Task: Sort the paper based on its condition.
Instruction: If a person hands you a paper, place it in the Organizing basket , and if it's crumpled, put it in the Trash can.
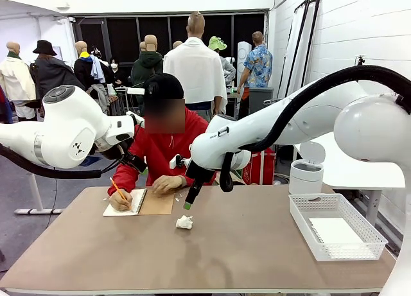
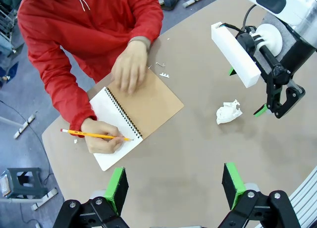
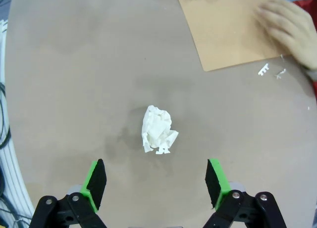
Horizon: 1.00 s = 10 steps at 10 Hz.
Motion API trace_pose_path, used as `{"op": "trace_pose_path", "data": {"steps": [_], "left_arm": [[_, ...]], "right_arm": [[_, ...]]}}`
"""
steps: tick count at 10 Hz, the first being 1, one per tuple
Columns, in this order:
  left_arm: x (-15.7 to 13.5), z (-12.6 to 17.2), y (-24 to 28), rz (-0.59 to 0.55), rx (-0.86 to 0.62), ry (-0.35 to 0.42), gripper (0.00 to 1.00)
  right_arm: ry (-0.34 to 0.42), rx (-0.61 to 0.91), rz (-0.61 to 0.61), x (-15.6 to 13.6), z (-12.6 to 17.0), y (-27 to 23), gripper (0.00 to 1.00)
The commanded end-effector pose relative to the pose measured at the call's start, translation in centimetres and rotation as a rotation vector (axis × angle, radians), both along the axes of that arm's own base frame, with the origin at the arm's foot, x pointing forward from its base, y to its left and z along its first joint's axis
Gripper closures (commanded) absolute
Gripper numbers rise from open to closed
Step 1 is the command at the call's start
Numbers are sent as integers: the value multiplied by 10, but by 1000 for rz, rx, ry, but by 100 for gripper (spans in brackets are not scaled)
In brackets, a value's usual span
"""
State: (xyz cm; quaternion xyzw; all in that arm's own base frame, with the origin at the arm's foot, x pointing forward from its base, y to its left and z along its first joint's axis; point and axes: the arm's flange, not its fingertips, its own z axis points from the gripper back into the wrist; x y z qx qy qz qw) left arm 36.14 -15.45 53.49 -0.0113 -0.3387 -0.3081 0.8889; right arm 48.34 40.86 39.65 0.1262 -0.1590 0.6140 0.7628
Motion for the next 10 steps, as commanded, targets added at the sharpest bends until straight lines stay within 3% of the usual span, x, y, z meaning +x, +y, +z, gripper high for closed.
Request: {"op": "trace_pose_path", "data": {"steps": [1,3,10], "left_arm": [[0,0,1,2,0,3,0],[0,0,1,2,0,3,0],[0,0,1,2,0,3,0]], "right_arm": [[-1,-5,3,-2,-1,1,0],[1,1,2,-1,0,1,0],[14,-36,182,9,-55,29,0]]}}
